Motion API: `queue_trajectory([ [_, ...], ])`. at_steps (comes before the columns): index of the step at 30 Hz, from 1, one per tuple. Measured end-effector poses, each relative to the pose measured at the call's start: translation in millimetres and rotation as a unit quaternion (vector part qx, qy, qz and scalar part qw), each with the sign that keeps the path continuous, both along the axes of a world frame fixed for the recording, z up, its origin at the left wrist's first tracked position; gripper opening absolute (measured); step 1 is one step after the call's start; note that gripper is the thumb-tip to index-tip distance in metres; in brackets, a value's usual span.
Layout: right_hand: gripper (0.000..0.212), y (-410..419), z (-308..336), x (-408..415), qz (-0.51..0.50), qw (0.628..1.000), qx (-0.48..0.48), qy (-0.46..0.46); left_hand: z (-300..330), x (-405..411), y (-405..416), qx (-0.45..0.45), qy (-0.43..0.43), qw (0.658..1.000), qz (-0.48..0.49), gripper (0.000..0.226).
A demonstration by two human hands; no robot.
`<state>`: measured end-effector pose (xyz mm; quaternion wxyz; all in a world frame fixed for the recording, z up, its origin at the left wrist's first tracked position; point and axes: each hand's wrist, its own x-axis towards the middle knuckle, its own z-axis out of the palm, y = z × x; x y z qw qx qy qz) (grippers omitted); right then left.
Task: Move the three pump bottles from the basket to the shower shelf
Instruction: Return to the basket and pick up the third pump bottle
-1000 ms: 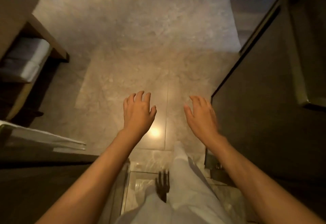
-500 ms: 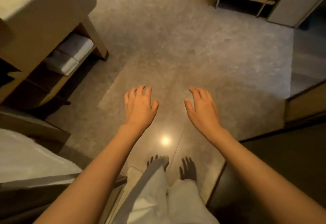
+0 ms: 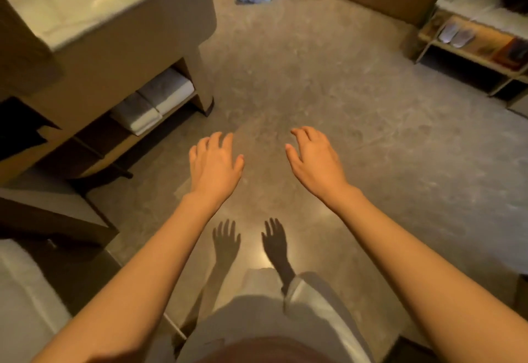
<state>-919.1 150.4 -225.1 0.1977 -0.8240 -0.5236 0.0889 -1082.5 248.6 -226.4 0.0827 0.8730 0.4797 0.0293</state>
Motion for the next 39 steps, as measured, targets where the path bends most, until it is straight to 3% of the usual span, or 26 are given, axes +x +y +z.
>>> queue_trajectory([
  [5,0.045,85,-15,30,0.106,0.993,-0.034,-0.024,-5,18,69,-0.006,0.014,0.998,0.063,0.056],
  [11,0.048,213,-13,68,0.241,0.969,-0.046,-0.034,-5,30,146,0.006,0.013,0.979,0.203,0.054],
  [19,0.050,349,3,64,0.466,0.880,-0.072,-0.051,13,49,191,-0.020,0.005,0.905,0.425,0.055],
  [26,0.047,444,19,12,0.579,0.814,-0.023,-0.049,30,13,230,0.026,0.023,0.839,0.543,0.054],
  [34,0.049,549,55,-80,0.654,0.753,0.047,-0.062,62,-59,305,0.077,0.028,0.780,0.620,0.053],
  [39,0.048,595,84,-122,0.690,0.717,0.091,-0.025,85,-92,341,0.093,0.031,0.753,0.651,0.053],
])
